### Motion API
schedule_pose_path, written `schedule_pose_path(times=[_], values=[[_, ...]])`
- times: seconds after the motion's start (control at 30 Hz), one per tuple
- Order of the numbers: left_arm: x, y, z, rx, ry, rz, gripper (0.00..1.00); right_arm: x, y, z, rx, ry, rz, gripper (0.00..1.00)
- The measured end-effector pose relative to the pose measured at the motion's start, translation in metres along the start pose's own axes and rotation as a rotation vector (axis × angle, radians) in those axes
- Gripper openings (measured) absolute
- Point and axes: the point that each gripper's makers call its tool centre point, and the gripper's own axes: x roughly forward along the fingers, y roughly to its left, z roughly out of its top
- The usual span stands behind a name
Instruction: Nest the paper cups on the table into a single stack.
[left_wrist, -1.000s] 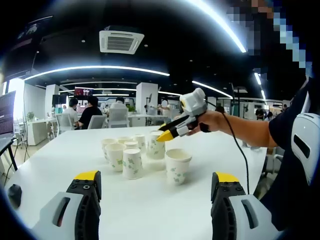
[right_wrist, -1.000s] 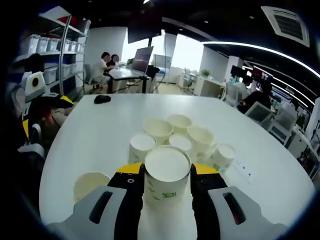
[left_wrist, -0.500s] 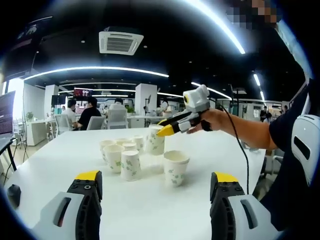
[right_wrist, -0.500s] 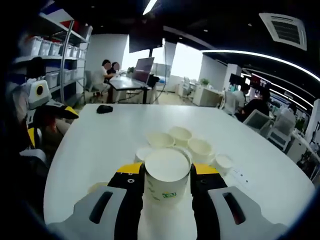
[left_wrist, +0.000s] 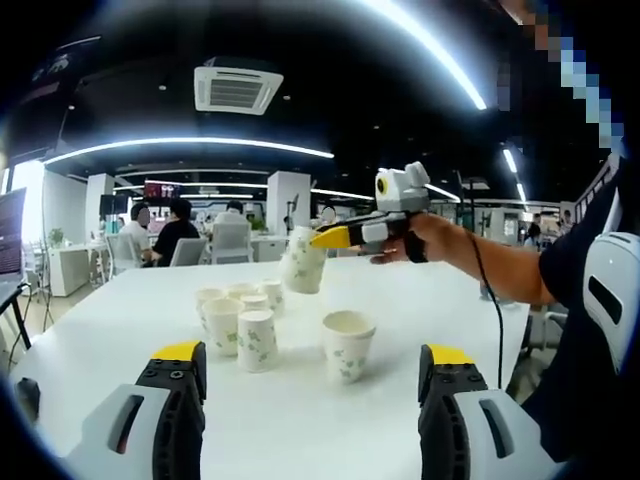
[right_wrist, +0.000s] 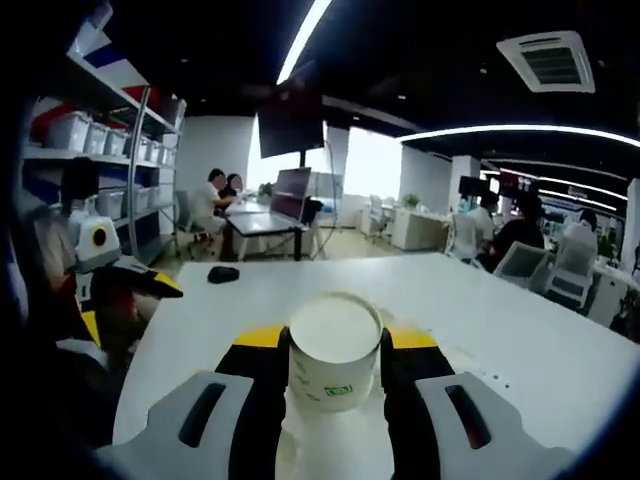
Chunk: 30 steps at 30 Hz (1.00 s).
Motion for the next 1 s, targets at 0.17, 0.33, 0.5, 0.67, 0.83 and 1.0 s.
schedule_pose_path(times=[0.17,0.33,0.5,0.67,0.83,1.0], values=[[0.004,-0.004,0.004,0.003,-0.005,-0.012,0.92,-0.005,0.013,0.018,0.029,-0.088,0.034,0.38],[0.008,-0.007,0.010,0.005,-0.019,-0.024,0.91,-0.010,0.020,0.033,0.079,-0.150,0.062,0.38],[0.013,-0.012,0.020,-0.006,-0.045,-0.038,0.87,-0.017,0.028,0.044,0.151,-0.215,0.097,0.38],[0.016,-0.014,0.029,-0.021,-0.078,-0.042,0.82,-0.020,0.035,0.049,0.243,-0.273,0.144,0.38],[0.019,-0.019,0.037,-0.036,-0.108,-0.053,0.79,-0.024,0.039,0.053,0.341,-0.337,0.190,0.38],[0.022,-0.020,0.042,-0.067,-0.128,-0.060,0.75,-0.027,0.039,0.054,0.372,-0.362,0.197,0.38]])
